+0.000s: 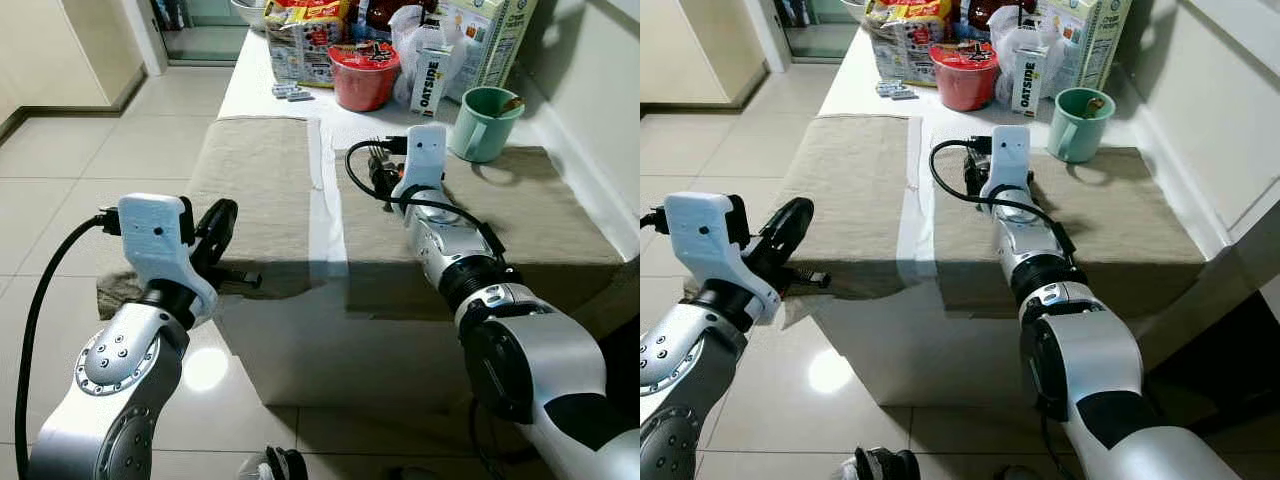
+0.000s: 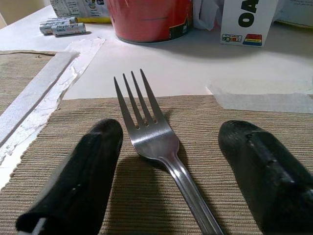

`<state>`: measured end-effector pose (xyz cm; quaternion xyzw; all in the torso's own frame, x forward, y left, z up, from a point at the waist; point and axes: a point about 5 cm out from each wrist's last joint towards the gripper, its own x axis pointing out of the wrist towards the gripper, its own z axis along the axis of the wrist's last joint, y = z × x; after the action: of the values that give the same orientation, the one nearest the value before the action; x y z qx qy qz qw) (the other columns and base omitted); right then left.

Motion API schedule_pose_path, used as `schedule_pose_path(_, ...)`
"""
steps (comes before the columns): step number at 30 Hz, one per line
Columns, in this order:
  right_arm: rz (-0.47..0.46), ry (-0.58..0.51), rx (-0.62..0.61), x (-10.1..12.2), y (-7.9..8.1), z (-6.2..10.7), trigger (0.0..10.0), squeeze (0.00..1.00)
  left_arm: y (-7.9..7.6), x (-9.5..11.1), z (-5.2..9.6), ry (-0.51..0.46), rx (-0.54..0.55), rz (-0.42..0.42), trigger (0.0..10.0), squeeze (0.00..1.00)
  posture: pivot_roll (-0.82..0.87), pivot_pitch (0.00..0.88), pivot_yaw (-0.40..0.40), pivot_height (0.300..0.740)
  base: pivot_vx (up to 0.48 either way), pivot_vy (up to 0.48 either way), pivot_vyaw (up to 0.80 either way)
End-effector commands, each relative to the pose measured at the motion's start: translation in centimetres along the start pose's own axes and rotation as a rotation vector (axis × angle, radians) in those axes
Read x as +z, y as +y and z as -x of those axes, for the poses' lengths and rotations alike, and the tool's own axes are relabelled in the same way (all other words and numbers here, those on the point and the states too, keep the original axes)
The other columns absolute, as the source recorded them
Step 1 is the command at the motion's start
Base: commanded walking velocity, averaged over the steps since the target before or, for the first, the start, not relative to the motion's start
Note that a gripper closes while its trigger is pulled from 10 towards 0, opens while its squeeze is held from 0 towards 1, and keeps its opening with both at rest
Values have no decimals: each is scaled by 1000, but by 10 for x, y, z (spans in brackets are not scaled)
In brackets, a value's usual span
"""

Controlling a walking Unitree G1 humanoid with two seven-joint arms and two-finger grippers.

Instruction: Setting the table

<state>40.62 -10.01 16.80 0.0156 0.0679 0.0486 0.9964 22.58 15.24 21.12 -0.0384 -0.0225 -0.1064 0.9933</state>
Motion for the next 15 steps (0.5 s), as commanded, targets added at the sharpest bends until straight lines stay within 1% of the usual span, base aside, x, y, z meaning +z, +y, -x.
schedule_pose_path(1,-30,136,-9,-32,0,5,0,0,0,2,0,4,-9,-5,10000,0,78,144,68,740,0,0,0)
schedule_pose_path(10,-29,139,4,-35,3,6,0,0,-1,2,-4,8,-17,-3,10000,0,64,151,66,740,0,0,0)
schedule_pose_path(15,-7,145,17,-37,4,7,0,0,-3,1,-6,8,-17,8,10000,0,58,155,61,740,0,0,0)
